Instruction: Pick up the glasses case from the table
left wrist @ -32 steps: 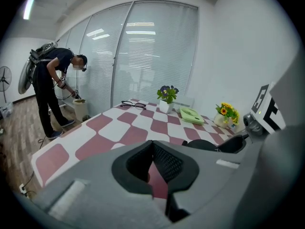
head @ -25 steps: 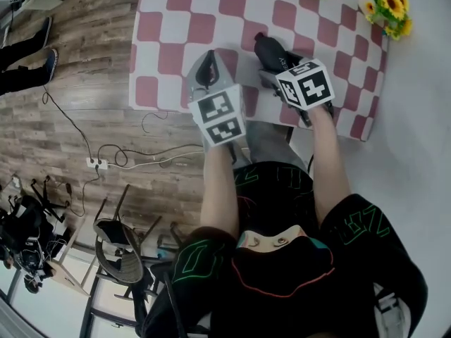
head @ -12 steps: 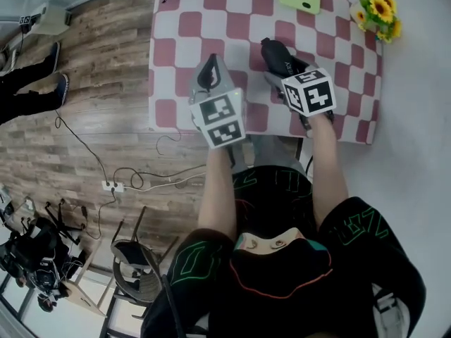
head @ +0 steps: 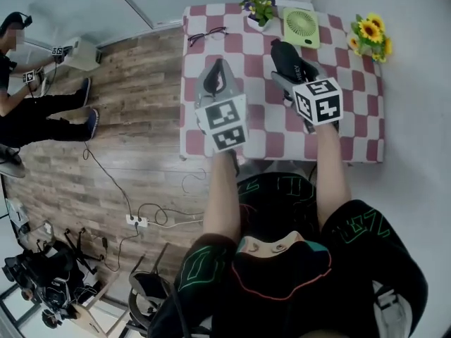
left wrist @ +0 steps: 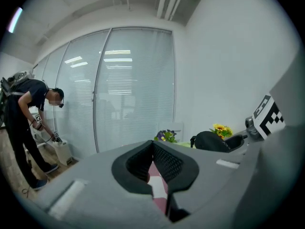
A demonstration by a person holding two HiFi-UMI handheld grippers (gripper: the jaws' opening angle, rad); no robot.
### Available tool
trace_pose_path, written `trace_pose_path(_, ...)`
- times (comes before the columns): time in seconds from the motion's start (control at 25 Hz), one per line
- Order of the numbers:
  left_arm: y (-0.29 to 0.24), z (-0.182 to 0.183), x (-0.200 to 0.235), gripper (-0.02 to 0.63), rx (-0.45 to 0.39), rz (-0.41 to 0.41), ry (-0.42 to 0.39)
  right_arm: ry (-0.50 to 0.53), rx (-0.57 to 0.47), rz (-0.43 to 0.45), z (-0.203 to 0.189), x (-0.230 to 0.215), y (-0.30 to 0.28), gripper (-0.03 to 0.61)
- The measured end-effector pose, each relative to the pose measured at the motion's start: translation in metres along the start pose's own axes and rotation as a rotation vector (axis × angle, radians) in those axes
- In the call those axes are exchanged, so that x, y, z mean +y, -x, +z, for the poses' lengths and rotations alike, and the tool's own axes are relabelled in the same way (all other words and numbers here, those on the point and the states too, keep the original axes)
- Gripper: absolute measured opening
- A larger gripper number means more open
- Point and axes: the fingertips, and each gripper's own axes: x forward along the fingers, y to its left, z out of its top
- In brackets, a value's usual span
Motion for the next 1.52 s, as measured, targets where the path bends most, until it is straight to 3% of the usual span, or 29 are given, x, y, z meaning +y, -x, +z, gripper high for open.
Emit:
trace_pose_path(0.32,-0.001,0.065,0.010,0.008,-0.123,-0.039,-0.069,0.057,-0.229,-0.091,0.082,0.000,0.023,0.359)
trace_pose_path(0.48,-0.001,0.096,0.013,0.008,-0.195,-0.035,-0.083,0.128,-0.329,-0.215,0.115,-0.010,0.045,0.360)
trace_pose_path(0.68,-0.001,0.115,0.006,0.008,-0.244,-0.054,-0.102,0.126,-0.451,-0.319,0.141,-0.021,0.075,0.360)
trace_pose_path(1.52,-0.015,0.119,-0.001,0.008,-0.275,-0.074,-0.101,0.136,-0.498,-0.340,0.156,-0.031,0.080,0.360)
